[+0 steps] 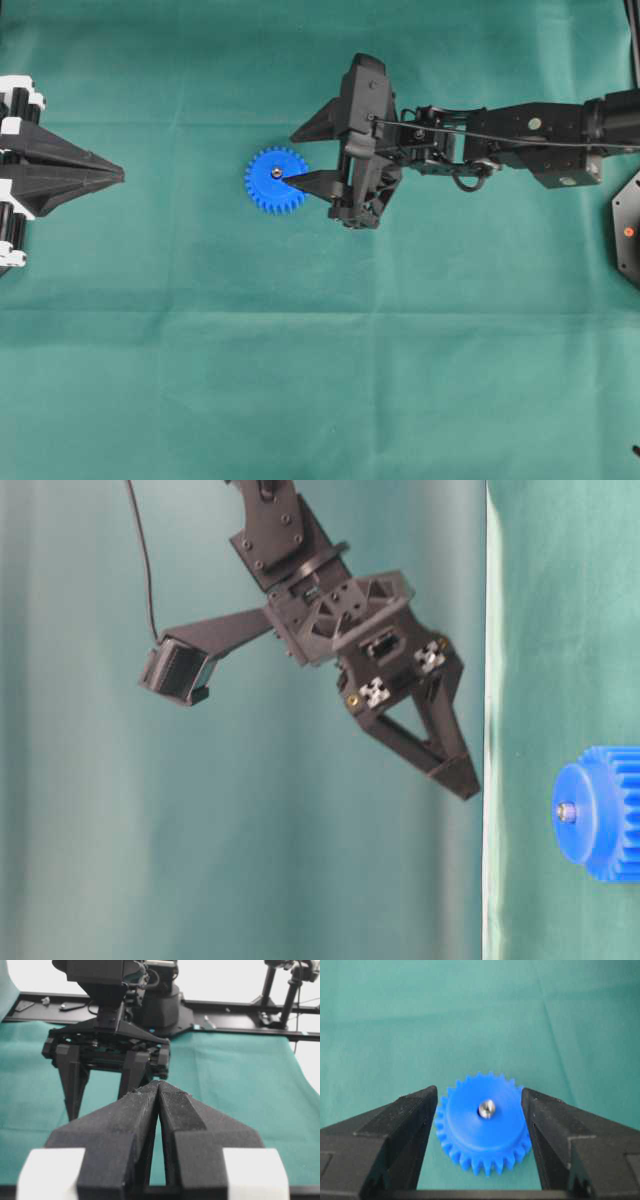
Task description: Insert the shaft placed at a random location into the center hole of the medium gear at another random location.
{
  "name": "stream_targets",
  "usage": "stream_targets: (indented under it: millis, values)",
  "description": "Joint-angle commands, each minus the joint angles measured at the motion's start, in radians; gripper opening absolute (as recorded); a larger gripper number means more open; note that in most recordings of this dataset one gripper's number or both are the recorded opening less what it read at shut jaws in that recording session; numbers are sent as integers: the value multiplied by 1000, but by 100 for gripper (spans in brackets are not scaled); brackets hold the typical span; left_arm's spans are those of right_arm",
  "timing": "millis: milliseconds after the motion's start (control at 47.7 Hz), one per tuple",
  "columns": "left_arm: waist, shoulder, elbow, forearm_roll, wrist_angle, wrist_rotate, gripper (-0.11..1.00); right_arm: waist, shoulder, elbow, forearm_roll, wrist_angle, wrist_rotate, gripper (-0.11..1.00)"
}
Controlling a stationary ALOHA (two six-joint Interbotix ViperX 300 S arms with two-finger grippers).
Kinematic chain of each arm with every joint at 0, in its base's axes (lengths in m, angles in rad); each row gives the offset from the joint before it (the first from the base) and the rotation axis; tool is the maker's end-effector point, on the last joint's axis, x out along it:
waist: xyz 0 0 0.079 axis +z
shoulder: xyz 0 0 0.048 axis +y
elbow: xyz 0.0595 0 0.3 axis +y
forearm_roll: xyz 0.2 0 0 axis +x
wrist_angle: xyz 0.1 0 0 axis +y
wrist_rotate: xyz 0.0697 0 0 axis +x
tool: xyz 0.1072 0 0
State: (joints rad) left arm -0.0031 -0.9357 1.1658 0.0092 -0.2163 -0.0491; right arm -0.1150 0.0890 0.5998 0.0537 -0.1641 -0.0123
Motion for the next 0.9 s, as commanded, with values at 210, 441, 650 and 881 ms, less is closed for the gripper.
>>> stream_targets:
  millis: [210,441,650,881]
  values:
    - [0,6,-20,2,-8,-3,0,3,-110,84,5,6,14,74]
    - [0,6,-20,2,-8,-6,0,3,-175,160,5,9,18,74]
    - [0,6,-20,2,-8,-8,0,3,-186,173,5,9,23,74]
    - [0,6,-20,3,-9,-8,0,3,-186,172,5,9,21,74]
